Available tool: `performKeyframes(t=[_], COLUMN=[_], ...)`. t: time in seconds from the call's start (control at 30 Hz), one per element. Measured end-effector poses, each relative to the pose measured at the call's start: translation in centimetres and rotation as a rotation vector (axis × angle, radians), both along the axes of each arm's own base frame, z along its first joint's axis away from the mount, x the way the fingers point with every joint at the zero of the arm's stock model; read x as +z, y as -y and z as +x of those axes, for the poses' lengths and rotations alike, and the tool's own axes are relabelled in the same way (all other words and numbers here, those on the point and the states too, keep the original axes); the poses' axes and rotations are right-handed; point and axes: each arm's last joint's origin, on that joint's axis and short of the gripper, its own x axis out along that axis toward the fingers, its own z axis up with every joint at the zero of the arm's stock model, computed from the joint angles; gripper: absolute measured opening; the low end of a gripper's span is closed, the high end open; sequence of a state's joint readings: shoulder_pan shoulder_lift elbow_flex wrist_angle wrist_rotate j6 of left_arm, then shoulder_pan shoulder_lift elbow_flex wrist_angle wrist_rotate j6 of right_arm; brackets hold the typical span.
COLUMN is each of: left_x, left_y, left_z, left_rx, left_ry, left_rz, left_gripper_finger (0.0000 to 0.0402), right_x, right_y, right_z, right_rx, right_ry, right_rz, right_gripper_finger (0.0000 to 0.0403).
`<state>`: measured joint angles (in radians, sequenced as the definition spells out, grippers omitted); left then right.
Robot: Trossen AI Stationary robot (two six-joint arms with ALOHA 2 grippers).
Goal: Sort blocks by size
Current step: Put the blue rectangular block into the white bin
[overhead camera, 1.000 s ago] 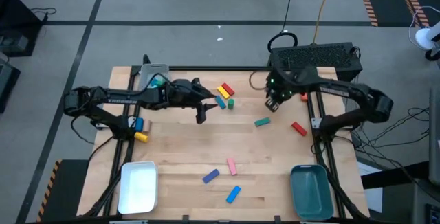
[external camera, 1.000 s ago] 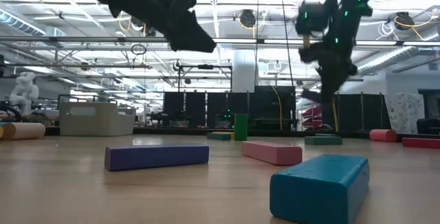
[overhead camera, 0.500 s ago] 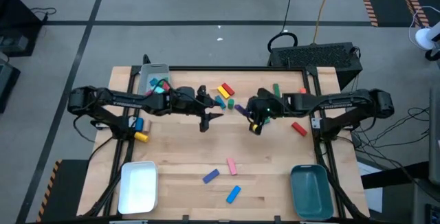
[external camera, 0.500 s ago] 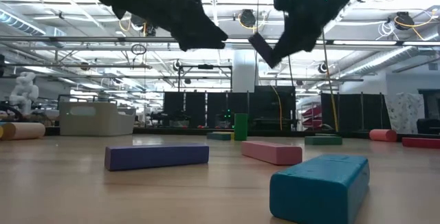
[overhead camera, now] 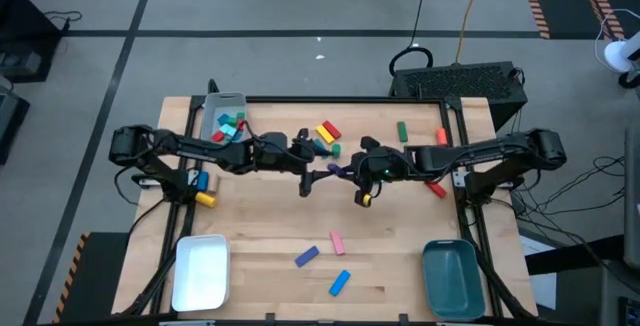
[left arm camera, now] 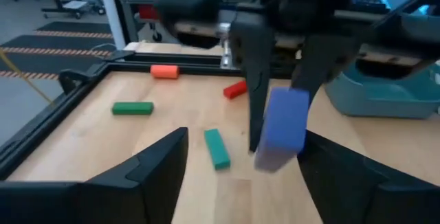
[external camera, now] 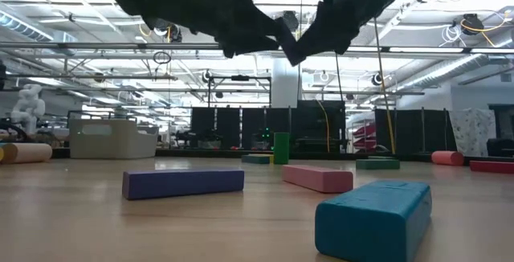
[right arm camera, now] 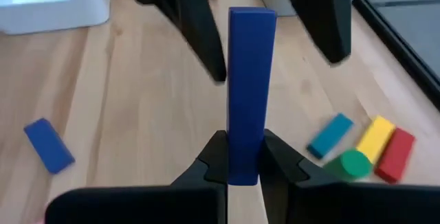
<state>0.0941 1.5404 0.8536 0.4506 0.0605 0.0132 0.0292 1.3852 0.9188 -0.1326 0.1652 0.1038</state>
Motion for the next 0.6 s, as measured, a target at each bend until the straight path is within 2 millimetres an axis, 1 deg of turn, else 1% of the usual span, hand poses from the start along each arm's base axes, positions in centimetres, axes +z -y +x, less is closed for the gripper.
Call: performKeyframes(t=[0.1,0.23,0.43,0.53,0.6], left_x=[0.04,0.13,0.15,0.11,0.10], left_y=[0.24,0.44,0.51,0.55,0.56], left_z=[0.03,0.06,0.05,0.04,0.04], left_rx=[-0.009,-0.032,-0.059,-0.067,-0.069], left_ry=[0.005,0.015,0.015,0.010,0.009], left_rz=[-0.009,-0.039,-0.072,-0.073,-0.077], left_gripper_finger=[0.0229,0.0174,0.0096,0.0071,0.0069], right_x=[-0.60,-0.85,-0.76,-0.77,-0.77], right_y=[-0.22,-0.33,-0.37,-0.40,-0.40], right_z=[0.38,0.81,0.93,0.93,0.93], right_rx=[0.009,0.015,0.007,0.016,0.015], right_ry=[-0.015,-0.001,0.013,0.012,0.013], right_rz=[-0.009,-0.012,-0.026,-0.017,-0.016], right_gripper_finger=[0.0028,0.0028,0.0028,0.0028,0.0028])
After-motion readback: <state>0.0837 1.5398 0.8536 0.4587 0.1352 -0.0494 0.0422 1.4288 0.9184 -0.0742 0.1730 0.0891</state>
